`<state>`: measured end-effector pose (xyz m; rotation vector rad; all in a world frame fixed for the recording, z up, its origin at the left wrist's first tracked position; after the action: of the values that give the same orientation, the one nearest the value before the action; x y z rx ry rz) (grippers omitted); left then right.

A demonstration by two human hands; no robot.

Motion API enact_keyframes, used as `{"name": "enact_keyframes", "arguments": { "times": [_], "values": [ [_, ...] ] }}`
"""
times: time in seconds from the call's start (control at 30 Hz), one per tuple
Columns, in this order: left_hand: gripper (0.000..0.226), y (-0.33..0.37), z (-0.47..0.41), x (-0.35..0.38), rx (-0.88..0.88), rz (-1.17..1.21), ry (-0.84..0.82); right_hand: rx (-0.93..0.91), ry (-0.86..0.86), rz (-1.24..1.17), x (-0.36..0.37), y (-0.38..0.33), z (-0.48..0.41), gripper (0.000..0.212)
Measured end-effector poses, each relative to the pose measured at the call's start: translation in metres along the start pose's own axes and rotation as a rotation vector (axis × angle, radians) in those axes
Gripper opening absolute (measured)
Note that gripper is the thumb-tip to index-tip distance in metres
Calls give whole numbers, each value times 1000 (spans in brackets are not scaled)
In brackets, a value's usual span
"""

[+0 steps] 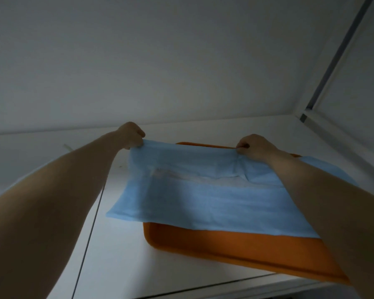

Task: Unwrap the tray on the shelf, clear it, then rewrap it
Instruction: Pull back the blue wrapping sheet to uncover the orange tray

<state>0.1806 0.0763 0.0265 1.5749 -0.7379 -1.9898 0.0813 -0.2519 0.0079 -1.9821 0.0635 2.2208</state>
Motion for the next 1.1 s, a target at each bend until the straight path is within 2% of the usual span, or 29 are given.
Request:
{"name": "enact_keyframes", "arguments": {
  "times": [0.13, 0.23, 0.3, 0.43, 0.57, 0.73, 0.8, 0.97, 1.03, 1.1],
  "values": [
    [39, -8, -1, 0, -43, 79, 84, 86, -65, -15, 2, 2, 1, 35],
    [41, -1, 3, 6, 16, -170, 208, 107, -114, 61, 1, 11, 6, 32],
    [45, 10, 8, 16, 87, -234, 225, 109, -122, 98, -1, 18, 13, 32],
    [46, 52, 22, 56, 287, -193, 100, 124, -124, 119, -4, 34, 27, 30],
    [34, 101, 54, 116, 514, -206, -204, 105, -156, 177, -2, 56, 39, 28],
    [51, 134, 89, 175, 616, -359, -498, 154, -62, 168, 4, 74, 44, 31],
    [46, 139, 91, 183, 642, -394, -524, 163, -52, 189, 6, 79, 45, 33],
    [24, 141, 92, 188, 654, -371, -422, 138, -67, 195, 10, 89, 46, 33],
    [20, 142, 94, 188, 606, -307, -423, 132, -67, 216, 12, 90, 46, 36],
    [19, 142, 94, 189, 513, -250, -499, 125, -70, 222, 12, 91, 46, 38]
  ]
}}
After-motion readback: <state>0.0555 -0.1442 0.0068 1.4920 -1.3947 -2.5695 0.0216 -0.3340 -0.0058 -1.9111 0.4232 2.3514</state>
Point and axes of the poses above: each hand's wrist, its own z-axis away from the middle knuckle, its own x-axis out of the palm, y = z × x, the point moved 2 cm from there along -z, towards the middle knuckle, and after that the axes turned 15 degrees about z, right-handed, at the moved point
